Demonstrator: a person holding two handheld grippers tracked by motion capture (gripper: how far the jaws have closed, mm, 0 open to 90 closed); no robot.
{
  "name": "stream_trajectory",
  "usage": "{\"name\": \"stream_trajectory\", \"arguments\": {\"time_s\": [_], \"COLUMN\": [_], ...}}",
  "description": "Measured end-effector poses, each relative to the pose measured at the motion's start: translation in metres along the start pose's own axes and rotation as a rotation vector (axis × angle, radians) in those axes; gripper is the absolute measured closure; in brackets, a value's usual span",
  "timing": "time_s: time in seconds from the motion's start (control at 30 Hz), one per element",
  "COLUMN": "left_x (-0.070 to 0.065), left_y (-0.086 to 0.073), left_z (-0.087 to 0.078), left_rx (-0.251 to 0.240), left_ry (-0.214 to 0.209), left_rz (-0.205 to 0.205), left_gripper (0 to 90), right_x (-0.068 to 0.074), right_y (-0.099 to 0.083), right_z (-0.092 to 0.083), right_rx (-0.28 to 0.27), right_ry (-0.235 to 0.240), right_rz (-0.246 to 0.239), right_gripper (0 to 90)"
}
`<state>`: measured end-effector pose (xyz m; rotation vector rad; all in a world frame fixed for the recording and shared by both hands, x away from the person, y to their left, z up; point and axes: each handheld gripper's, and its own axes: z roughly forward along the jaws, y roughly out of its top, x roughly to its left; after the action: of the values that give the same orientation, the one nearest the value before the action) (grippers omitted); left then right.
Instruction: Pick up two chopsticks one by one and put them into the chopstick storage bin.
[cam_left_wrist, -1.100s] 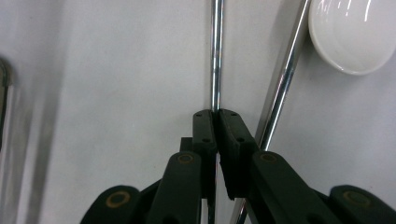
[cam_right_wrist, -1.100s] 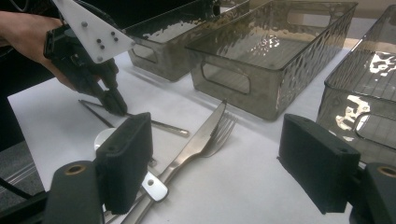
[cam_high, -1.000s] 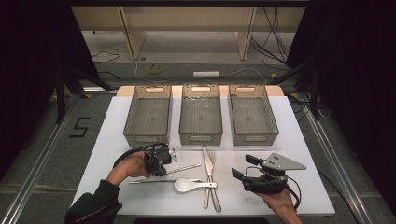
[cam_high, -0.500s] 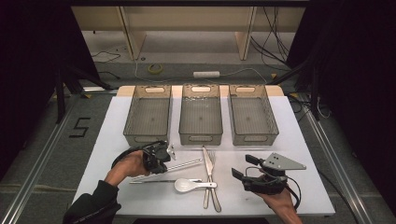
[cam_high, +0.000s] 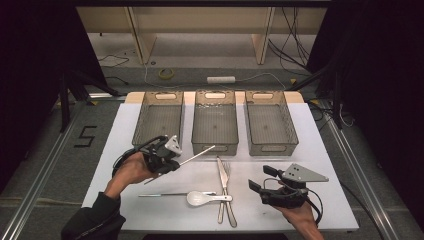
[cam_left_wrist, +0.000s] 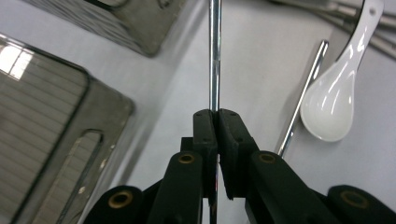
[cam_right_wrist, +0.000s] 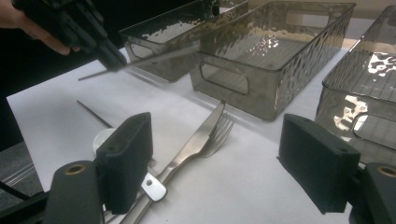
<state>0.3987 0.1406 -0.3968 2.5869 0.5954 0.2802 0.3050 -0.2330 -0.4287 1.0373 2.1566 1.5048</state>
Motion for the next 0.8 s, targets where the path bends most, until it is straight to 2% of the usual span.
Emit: {"name": "stream_trajectory", "arguments": {"time_s": [0.13,0.2,0.3,0.43,0.47,0.5,0.53,0.57,0.6,0.8], "left_x": [0.006,0.007,0.019,0.035,0.035,0.043,0.043,0.051,0.054,0.067], "left_y": [0.000,0.000,-0.002,-0.006,-0.006,-0.009,-0.009,-0.011,-0.012,-0.016], "left_z": [-0.012,-0.015,-0.026,-0.035,-0.035,-0.039,-0.039,-0.041,-0.042,-0.044], "left_rx": [-0.078,-0.093,-0.157,-0.199,-0.199,-0.217,-0.217,-0.237,-0.244,-0.253], "left_ry": [0.008,0.024,0.051,0.095,0.095,0.114,0.114,0.124,0.130,0.168], "left_rz": [-0.048,-0.063,-0.113,-0.178,-0.178,-0.212,-0.212,-0.248,-0.262,-0.304], "left_gripper": [85.4,85.3,85.4,85.3,85.4,85.3,85.3,85.4,85.4,85.3], "right_x": [0.000,-0.001,-0.001,-0.001,-0.001,-0.001,-0.001,-0.001,-0.001,-0.002], "right_y": [0.000,0.000,-0.001,-0.001,-0.001,-0.001,-0.001,-0.001,-0.001,0.000], "right_z": [0.000,0.001,0.000,0.000,0.000,-0.001,-0.001,-0.001,-0.001,-0.001], "right_rx": [0.003,0.002,0.001,-0.006,-0.007,-0.008,-0.010,-0.011,-0.014,-0.020], "right_ry": [-0.001,-0.002,-0.004,-0.001,-0.001,-0.001,0.000,0.001,0.001,0.001], "right_rz": [-0.001,-0.001,0.002,0.002,0.004,0.003,0.003,0.003,0.003,0.003], "right_gripper": [26.9,26.9,26.9,26.9,26.8,26.8,26.7,26.6,26.5,26.2]}}
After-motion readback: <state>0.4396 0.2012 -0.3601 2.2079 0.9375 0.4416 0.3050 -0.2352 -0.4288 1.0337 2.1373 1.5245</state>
